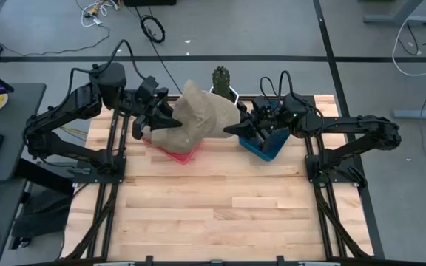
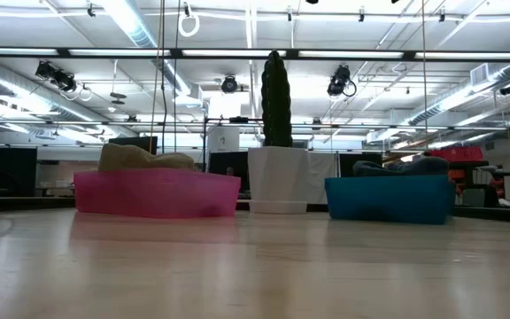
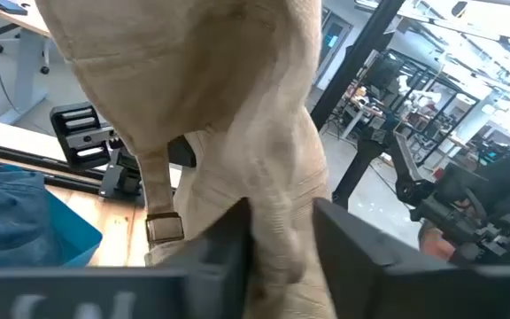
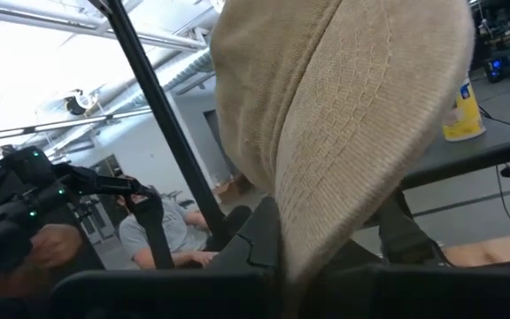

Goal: Pick & Place hat
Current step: Put the brown cap into the red bin

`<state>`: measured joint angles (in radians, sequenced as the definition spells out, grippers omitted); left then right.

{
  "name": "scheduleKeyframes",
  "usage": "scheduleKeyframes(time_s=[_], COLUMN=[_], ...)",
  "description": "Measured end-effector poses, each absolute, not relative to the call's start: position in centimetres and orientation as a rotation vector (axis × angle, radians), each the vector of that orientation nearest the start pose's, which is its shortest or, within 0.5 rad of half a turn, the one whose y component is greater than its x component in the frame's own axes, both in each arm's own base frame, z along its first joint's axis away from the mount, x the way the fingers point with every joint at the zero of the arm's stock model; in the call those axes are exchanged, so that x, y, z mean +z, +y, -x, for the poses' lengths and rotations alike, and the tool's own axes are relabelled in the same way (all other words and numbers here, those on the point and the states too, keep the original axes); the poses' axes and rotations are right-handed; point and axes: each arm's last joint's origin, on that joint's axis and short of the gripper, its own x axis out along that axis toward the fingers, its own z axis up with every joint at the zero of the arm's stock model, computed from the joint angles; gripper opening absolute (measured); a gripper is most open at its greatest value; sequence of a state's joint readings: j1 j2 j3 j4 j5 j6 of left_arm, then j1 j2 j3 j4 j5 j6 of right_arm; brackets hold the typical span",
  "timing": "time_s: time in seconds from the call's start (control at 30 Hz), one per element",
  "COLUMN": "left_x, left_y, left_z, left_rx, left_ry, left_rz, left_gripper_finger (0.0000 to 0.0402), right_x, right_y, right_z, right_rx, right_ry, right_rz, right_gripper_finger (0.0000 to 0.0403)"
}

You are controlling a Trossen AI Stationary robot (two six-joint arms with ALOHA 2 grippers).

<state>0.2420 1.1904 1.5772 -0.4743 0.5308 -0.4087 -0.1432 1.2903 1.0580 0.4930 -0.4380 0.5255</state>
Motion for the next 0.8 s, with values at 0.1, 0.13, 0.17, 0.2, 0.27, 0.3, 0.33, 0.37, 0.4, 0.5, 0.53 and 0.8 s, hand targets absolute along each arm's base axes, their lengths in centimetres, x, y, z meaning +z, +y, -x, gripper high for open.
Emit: scheduleKeyframes(time_s=[0.1, 0.13, 0.17, 0.2, 0.27, 0.3, 0.33, 0.37, 0.4, 0.5, 0.53, 0.8], left_x=[48.8, 48.7, 48.7, 48.7, 48.7, 48.7, 48.7, 48.7, 48.6, 48.2, 48.1, 45.9], left_y=[3.8, 3.8, 3.8, 3.8, 3.8, 3.8, 3.8, 3.8, 3.8, 3.8, 3.8, 4.6], left_z=[-21.5, -21.5, -21.6, -21.5, -21.5, -21.5, -21.5, -21.5, -21.5, -21.5, -21.5, -20.7], left_rx=[-0.266, -0.265, -0.266, -0.266, -0.268, -0.268, -0.268, -0.267, -0.265, -0.258, -0.256, -0.128], left_ry=[0.147, 0.148, 0.148, 0.146, 0.145, 0.145, 0.146, 0.148, 0.155, 0.192, 0.208, 0.405], left_rz=[0.433, 0.432, 0.426, 0.417, 0.407, 0.408, 0.408, 0.409, 0.409, 0.404, 0.399, 0.423], left_gripper_finger=[0.0063, 0.0043, 0.0027, 0.0024, 0.0024, 0.0027, 0.0031, 0.0036, 0.0038, 0.003, 0.0025, 0.0025], right_x=[38.3, 38.3, 38.3, 38.3, 38.2, 38.1, 38.2, 38.2, 38.2, 38.2, 38.3, 37.1], right_y=[-2.9, -2.9, -2.9, -2.9, -2.9, -2.9, -2.9, -2.9, -2.9, -3.0, -3.0, -3.7], right_z=[-28.9, -28.9, -28.9, -28.9, -28.9, -28.9, -28.9, -28.9, -28.9, -28.8, -28.7, -27.7], right_rx=[0.348, 0.348, 0.348, 0.347, 0.344, 0.344, 0.344, 0.345, 0.348, 0.366, 0.377, 0.305], right_ry=[-0.166, -0.166, -0.165, -0.163, -0.151, -0.149, -0.15, -0.15, -0.149, -0.136, -0.129, 0.065], right_rz=[-0.436, -0.435, -0.435, -0.436, -0.44, -0.444, -0.444, -0.449, -0.46, -0.491, -0.503, -0.576], right_gripper_finger=[0.0006, 0.0006, 0.0006, 0.0007, 0.0008, 0.0012, 0.0019, 0.0028, 0.004, 0.0087, 0.0105, 0.0241])
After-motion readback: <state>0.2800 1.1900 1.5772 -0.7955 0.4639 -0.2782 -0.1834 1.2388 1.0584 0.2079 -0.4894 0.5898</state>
